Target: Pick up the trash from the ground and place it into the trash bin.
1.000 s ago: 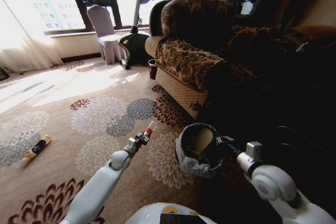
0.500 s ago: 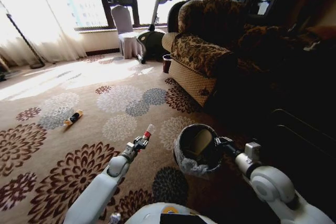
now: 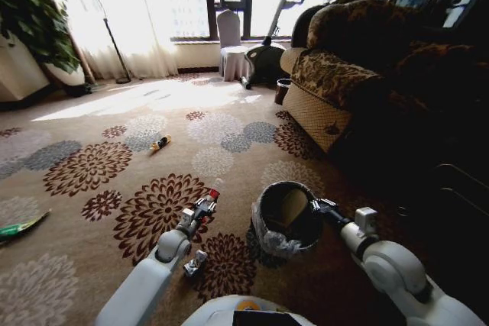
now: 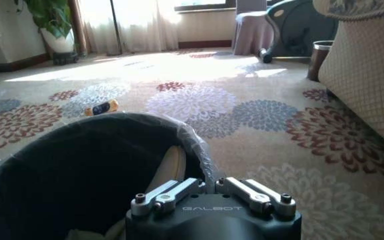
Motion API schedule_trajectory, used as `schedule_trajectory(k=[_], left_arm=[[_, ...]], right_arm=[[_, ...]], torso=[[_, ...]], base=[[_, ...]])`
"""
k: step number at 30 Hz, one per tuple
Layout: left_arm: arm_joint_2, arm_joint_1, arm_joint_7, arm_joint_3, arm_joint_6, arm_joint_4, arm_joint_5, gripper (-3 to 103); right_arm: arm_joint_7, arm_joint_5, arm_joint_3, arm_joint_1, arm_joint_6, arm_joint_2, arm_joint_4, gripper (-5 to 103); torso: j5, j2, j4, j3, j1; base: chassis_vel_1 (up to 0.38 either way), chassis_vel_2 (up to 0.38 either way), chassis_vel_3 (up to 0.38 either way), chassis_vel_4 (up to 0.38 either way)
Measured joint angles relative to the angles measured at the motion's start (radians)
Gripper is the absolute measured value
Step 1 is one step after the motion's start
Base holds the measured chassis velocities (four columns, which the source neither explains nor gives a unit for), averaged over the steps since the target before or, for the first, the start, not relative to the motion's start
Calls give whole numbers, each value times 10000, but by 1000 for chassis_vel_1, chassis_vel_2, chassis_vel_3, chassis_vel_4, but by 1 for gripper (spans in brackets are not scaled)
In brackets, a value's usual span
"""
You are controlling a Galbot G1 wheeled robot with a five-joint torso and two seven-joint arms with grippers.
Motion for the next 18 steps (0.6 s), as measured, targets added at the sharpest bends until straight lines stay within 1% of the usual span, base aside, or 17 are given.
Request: schedule_trajectory(k=[1,3,4,5,6,8,10,11,13,14,16,17,18], left_arm=[[23,-46,-71,22,-71,-269,-161,30],[41,-85,-85,51,-89,-342,-216,30],[190,-284,-119,157,-224,-803,-446,30],[269,-274,-139,126,-286,-1052,-470,30],[269,-274,-139,126,-286,-1052,-470,30],[478,-188,-169,-55,-367,-1601,-525,30],[808,-102,-173,-289,-443,-2175,-586,30],[808,-102,-173,-289,-443,-2175,-586,30],[1127,-95,-138,-365,-585,-2593,-584,30],[1127,-95,-138,-365,-585,-2593,-584,30],[1439,-231,-79,-238,-773,-3082,-597,30],[1571,-347,-32,-112,-793,-3303,-595,30],[1571,-347,-32,-112,-793,-3303,-595,30]], right_arm=[[-22,18,0,15,31,-159,-42,2],[-21,34,6,14,41,-212,-45,2],[135,417,9,183,53,-601,-41,2],[212,698,-74,433,35,-868,-84,2],[212,698,-74,433,35,-868,-84,2],[208,1050,-275,895,24,-1430,-284,2],[43,1482,-575,1343,22,-2185,-573,2],[43,1482,-575,1343,22,-2185,-573,2],[-312,1853,-831,1836,39,-2977,-932,2],[-312,1853,-831,1836,39,-2977,-932,2],[-535,2068,-1190,2468,66,-3560,-1318,2],[-566,2205,-1435,2813,67,-3663,-1493,2],[-566,2205,-1435,2813,67,-3663,-1493,2]], torso=[[-1,0,3,1,0],[-2,0,2,1,0],[-2,0,-11,0,1],[-2,1,-10,-1,0],[-2,1,-10,-1,0],[-6,1,-12,-4,0],[-1,0,-7,-4,0],[-1,0,-7,-4,0],[-3,0,-4,-3,0],[-3,0,-4,-3,0],[-10,1,-6,-3,0],[-6,0,-9,-3,0],[-6,0,-9,-3,0]], base=[[34,80,128,53],[34,80,128,53],[-11,17,71,38],[0,0,0,0],[0,0,0,0],[0,0,0,0],[0,0,0,0],[0,0,0,0],[0,0,0,0],[0,0,0,0],[0,0,0,0],[0,0,0,0],[0,0,0,0]])
